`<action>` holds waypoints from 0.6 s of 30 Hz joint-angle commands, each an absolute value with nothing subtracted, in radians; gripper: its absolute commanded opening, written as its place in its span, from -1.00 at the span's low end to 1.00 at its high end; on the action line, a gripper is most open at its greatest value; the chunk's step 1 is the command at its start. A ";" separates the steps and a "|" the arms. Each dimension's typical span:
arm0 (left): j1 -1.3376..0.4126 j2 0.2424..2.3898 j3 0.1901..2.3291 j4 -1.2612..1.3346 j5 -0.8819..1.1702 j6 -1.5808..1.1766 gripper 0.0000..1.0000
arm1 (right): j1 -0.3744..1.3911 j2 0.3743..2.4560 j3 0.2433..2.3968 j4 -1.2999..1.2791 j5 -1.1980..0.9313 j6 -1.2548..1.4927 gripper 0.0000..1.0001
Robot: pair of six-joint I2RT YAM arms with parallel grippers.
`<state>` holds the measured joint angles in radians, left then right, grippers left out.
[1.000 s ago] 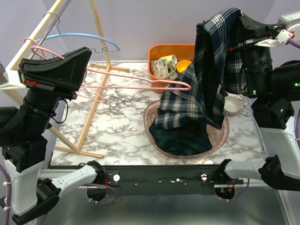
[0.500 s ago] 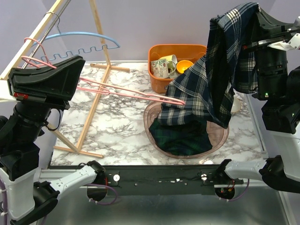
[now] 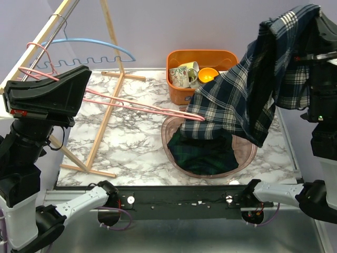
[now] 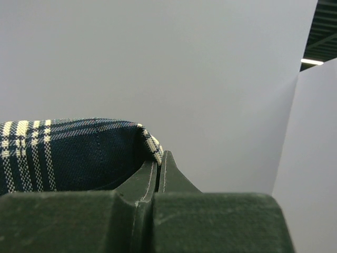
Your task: Remove the skirt from the hanger
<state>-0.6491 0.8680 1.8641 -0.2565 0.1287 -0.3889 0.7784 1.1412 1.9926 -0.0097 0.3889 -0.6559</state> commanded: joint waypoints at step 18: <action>-0.644 0.810 1.810 -0.224 0.087 -0.362 -1.00 | 0.776 0.948 1.275 -0.097 0.361 0.139 -0.99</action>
<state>-0.6491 0.8211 1.8122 -0.2485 0.1154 -0.3836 0.7769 0.9432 1.3010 -0.0975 0.3672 -0.1356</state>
